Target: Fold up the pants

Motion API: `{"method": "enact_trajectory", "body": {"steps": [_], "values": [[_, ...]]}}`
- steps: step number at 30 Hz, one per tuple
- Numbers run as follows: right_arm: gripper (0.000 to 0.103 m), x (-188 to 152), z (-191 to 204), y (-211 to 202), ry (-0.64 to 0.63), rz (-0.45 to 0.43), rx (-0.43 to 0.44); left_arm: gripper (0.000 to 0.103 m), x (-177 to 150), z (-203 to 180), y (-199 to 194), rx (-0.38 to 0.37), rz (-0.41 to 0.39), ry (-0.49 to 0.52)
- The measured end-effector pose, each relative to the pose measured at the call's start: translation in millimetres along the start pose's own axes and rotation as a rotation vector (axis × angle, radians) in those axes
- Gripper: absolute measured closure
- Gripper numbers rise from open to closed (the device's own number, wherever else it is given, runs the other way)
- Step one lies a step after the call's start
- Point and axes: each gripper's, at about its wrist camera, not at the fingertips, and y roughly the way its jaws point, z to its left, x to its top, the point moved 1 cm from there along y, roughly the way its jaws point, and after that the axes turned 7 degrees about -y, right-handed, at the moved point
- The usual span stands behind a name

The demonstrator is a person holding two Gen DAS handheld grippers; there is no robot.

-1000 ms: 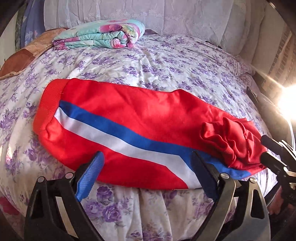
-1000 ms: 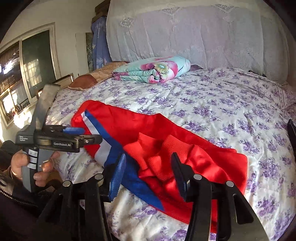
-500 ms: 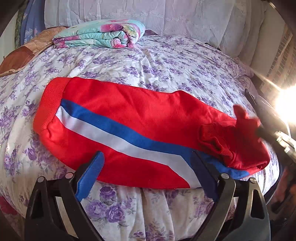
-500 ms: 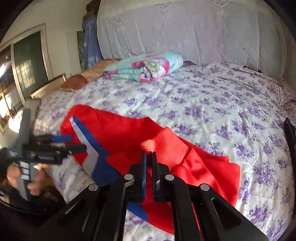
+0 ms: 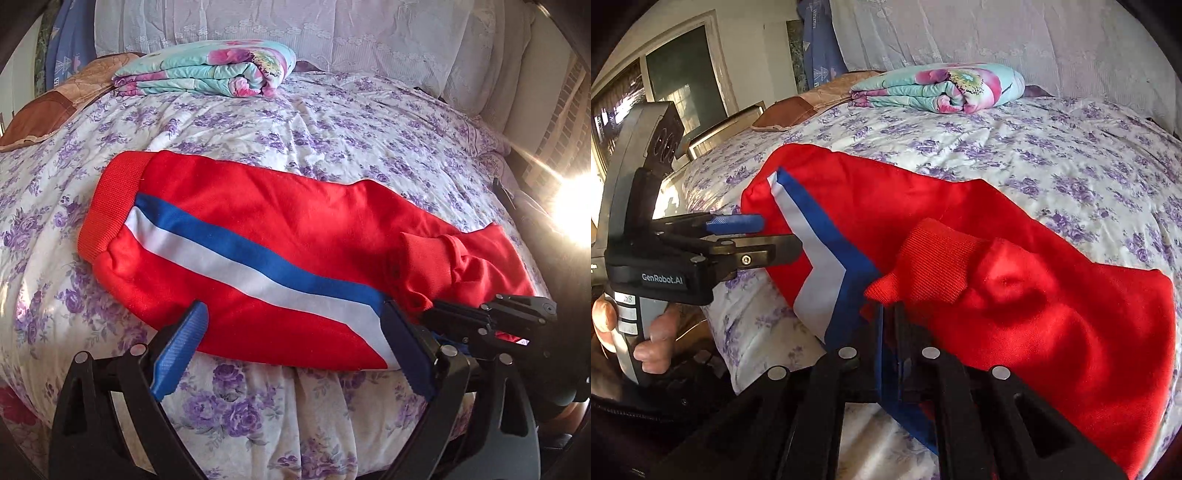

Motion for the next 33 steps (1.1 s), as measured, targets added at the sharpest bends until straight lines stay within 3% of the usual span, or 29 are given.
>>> {"method": "enact_trajectory", "body": {"steps": [3,5,9,11,14,17,21,22,27,33], "values": [[0.090,1.8,4.2,-8.1,-0.037,-0.006,-0.011,0.011,-0.8,-0.2,0.1,0.002,-0.001,0.000],[0.080,1.7,7.7,-14.3,-0.059,-0.014,-0.019,0.011,-0.9,-0.7,0.2,0.001,0.001,0.000],[0.079,1.0,13.3,-26.2,-0.101,-0.015,-0.068,0.011,-1.0,-0.7,0.2,0.002,0.000,-0.001],[0.064,1.3,18.2,-32.5,-0.137,-0.030,-0.089,0.011,-1.5,-0.6,-0.6,0.001,0.000,-0.002],[0.055,2.9,27.8,-29.3,-0.244,-0.027,-0.183,0.011,-1.7,-1.1,-1.5,-0.001,-0.001,-0.004],[0.058,4.7,34.5,-9.4,-0.316,0.028,-0.214,0.011,-1.8,0.0,-4.4,-0.002,-0.004,-0.005],[0.089,6.7,30.3,14.2,-0.309,0.082,-0.233,0.011,-1.6,5.6,-10.2,0.002,-0.008,-0.009],[0.091,11.0,25.9,9.7,-0.273,0.066,-0.224,0.011,-1.3,7.4,-11.9,0.004,-0.010,-0.012],[0.091,34.6,13.1,-21.4,-0.177,-0.061,-0.168,0.011,0.4,27.3,-32.1,0.011,-0.028,-0.058],[0.089,16.7,20.6,21.2,-0.170,-0.001,-0.103,0.011,2.3,63.5,-57.3,0.023,-0.042,-0.154]]}}
